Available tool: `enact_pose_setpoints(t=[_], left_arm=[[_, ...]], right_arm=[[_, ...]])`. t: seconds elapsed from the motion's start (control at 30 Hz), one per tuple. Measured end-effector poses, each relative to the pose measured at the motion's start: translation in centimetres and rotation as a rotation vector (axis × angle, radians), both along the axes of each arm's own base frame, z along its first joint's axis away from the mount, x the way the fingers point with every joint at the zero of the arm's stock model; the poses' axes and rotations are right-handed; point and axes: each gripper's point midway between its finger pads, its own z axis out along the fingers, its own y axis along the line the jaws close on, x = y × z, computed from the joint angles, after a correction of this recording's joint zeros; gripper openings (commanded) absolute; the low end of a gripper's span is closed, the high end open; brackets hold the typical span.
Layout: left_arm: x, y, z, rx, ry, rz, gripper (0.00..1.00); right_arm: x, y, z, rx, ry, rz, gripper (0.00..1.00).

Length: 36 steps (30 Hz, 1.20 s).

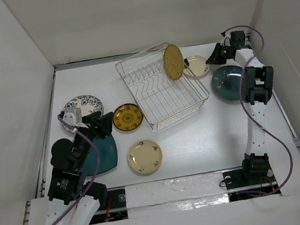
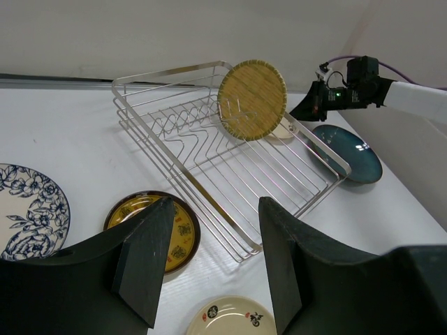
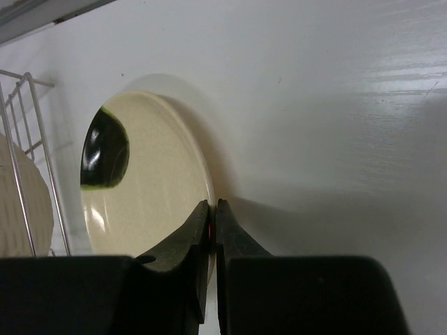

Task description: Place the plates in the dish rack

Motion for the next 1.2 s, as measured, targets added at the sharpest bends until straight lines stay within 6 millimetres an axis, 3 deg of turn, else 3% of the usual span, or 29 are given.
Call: enact_pose_setpoints(t=[0.17, 0.27, 0.33, 0.43, 0.57, 0.67, 0.73, 0.77, 0.8, 0.83, 0.87, 0.97, 1.07, 1.2], left_arm=[[0.0, 0.0, 0.0, 0.0, 0.0, 0.0, 0.48], [0.0, 0.0, 0.0, 0.0, 0.0, 0.0, 0.48], [0.0, 0.0, 0.0, 0.0, 0.0, 0.0, 0.48], [0.0, 0.0, 0.0, 0.0, -0.001, 0.0, 0.48], [0.0, 0.0, 0.0, -0.001, -0.001, 0.0, 0.48], [0.0, 0.0, 0.1, -0.001, -0.002, 0.0, 0.48], [-0.1, 0.1, 0.1, -0.001, -0.004, 0.002, 0.48], [-0.1, 0.1, 0.1, -0.002, -0.005, 0.003, 0.48], [-0.1, 0.1, 0.1, -0.002, -0.006, 0.004, 0.48], [-0.1, 0.1, 0.1, -0.002, -0.006, 0.004, 0.48], [-0.1, 0.1, 0.2, -0.003, -0.007, 0.004, 0.48], [-0.2, 0.2, 0.3, -0.004, -0.012, 0.004, 0.48], [-0.3, 0.2, 0.4, -0.006, -0.016, 0.004, 0.48], [-0.3, 0.2, 0.4, -0.006, -0.018, 0.004, 0.48]], right_arm=[[0.0, -0.2, 0.3, 0.016, -0.016, -0.061, 0.0], [-0.1, -1.1, 2.6, -0.037, -0.058, -0.147, 0.0], [-0.5, -2.1, 5.6, -0.084, -0.114, -0.22, 0.0], [-0.9, -3.4, 13.2, -0.148, -0.257, -0.329, 0.0], [-2.4, -2.6, 26.8, -0.224, -0.555, -0.418, 0.0], [-4.1, 1.2, 35.5, -0.302, -0.751, -0.428, 0.0], [-4.9, 5.3, 39.2, -0.357, -0.844, -0.417, 0.0], [-5.2, 7.5, 40.1, -0.388, -0.868, -0.399, 0.0], [-5.4, 9.5, 40.5, -0.424, -0.883, -0.389, 0.0], [-5.4, 10.1, 40.4, -0.468, -0.882, -0.391, 0.0], [-5.5, 13.4, 39.9, -0.492, -0.886, -0.349, 0.0], [-5.1, 17.4, 36.7, -0.639, -0.833, -0.305, 0.0], [-4.3, 18.7, 32.0, -0.806, -0.746, -0.273, 0.0], [-3.8, 18.5, 26.4, -0.995, -0.629, -0.235, 0.0]])
